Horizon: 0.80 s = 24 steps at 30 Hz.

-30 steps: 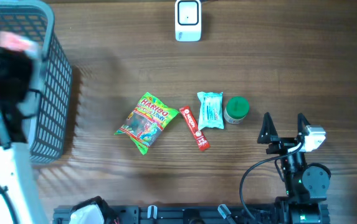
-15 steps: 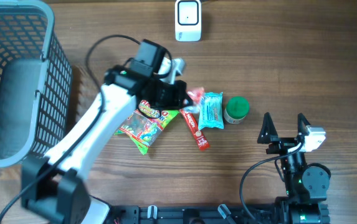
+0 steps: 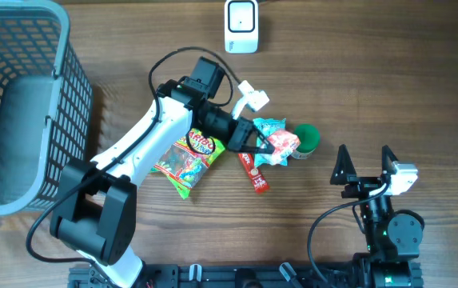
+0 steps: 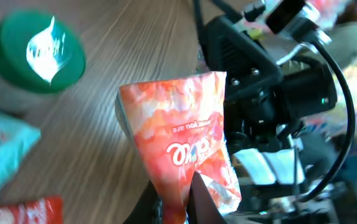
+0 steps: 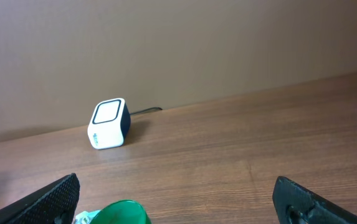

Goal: Scan the item barcode
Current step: 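Carry the tissue box with the left gripper to the white scanner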

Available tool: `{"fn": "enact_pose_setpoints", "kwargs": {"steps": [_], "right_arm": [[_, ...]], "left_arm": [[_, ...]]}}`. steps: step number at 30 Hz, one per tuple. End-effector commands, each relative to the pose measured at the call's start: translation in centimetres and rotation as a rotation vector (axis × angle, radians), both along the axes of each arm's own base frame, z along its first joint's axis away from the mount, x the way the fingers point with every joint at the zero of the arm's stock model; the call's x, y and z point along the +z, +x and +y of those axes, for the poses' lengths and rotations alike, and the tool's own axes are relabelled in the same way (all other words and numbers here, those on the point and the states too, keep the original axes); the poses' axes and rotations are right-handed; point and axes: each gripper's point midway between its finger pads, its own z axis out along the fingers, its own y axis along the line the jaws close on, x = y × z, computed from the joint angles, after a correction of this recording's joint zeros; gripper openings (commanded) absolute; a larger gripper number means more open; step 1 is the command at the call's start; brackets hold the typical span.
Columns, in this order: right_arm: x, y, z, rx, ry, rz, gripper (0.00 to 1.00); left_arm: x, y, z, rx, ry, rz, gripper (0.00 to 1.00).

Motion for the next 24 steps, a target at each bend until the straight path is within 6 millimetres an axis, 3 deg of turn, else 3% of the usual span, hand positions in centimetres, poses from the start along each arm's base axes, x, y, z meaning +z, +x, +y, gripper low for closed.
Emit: {"fn": "enact_pose_setpoints", "kwargs": {"steps": [1,6,9,12,14,16,18,20,24], "right_arm": [[0.1,0.0,0.0,-0.002,0.008,-0.006,1.00],[0.1,0.0,0.0,-0.002,0.008,-0.006,1.00],[0.1,0.0,0.0,-0.002,0.008,-0.006,1.00],[0.1,0.0,0.0,-0.002,0.008,-0.006,1.00],[0.1,0.0,0.0,-0.002,0.008,-0.006,1.00],[0.1,0.0,0.0,-0.002,0.008,-0.006,1.00],[0.1,0.0,0.0,-0.002,0.008,-0.006,1.00],[0.1,0.0,0.0,-0.002,0.008,-0.006,1.00],[0.1,0.0,0.0,-0.002,0.008,-0.006,1.00]], "left_arm": [[1.3,0.8,-0.3,-0.051,-0.132,-0.181,0.04],[2.1,2.7,0.7,-0.001,-0.151,-0.234,0.04],[1.3,3.6,1.3,0.041,-0.093,-0.220,0.04],[-0.9,5.7,2.0,0.146,0.086,-0.228,0.04],[-3.1,8.9,3.7,0.287,0.336,-0.321,0.04],[-3.9,12.5,5.9,0.443,0.564,-0.452,0.04],[-2.3,17.5,9.1,0.676,0.802,-0.686,0.04],[1.0,21.1,10.6,0.872,0.873,-0.876,0.04],[5.4,24.5,9.7,0.973,0.774,-1.096,0.04]]}}
